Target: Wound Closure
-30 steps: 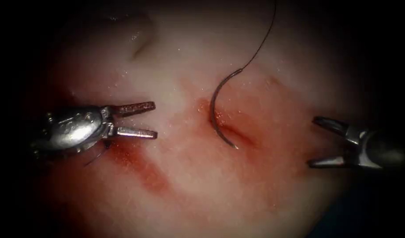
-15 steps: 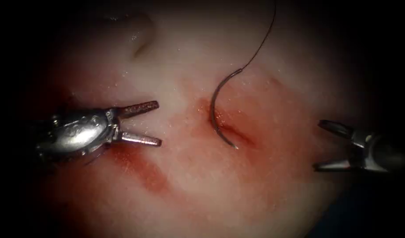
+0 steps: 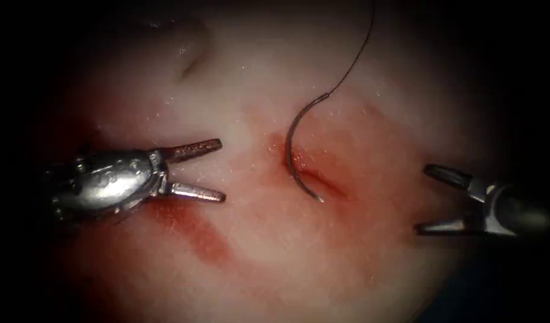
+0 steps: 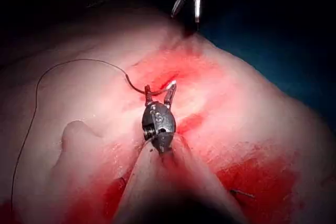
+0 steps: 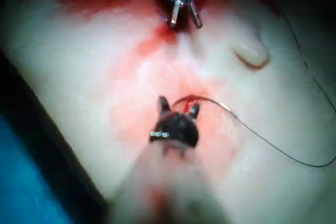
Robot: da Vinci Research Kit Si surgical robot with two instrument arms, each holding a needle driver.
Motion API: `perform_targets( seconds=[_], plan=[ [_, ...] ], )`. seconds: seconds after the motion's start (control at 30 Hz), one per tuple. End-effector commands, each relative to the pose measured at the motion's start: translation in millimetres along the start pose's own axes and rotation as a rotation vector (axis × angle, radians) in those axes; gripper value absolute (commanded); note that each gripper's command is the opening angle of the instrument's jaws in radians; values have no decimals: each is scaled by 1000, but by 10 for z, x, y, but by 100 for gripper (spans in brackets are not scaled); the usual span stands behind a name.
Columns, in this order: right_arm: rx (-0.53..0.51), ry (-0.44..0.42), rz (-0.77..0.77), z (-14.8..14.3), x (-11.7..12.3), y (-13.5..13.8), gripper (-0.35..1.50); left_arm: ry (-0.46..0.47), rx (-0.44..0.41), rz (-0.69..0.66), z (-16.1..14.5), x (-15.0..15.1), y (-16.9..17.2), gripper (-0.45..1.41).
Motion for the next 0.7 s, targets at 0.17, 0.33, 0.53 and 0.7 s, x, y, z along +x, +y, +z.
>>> perform_targets(
  seconds=[0.17, 0.33, 0.53, 0.7],
  plan=[
    [2, 2, -1, 9, -1, -2, 83, -119, -47, 38, 26, -5, 5, 56],
    [1, 1, 0, 9, 0, -4, 83, -194, -78, 50, 45, -5, 8, 68],
    [3, 3, -2, 13, -1, -5, 84, -264, -114, 87, 78, 3, -6, 71],
    [3, 7, -3, 15, -2, -6, 84, -305, -128, 95, 98, -1, -11, 71]
  ],
)
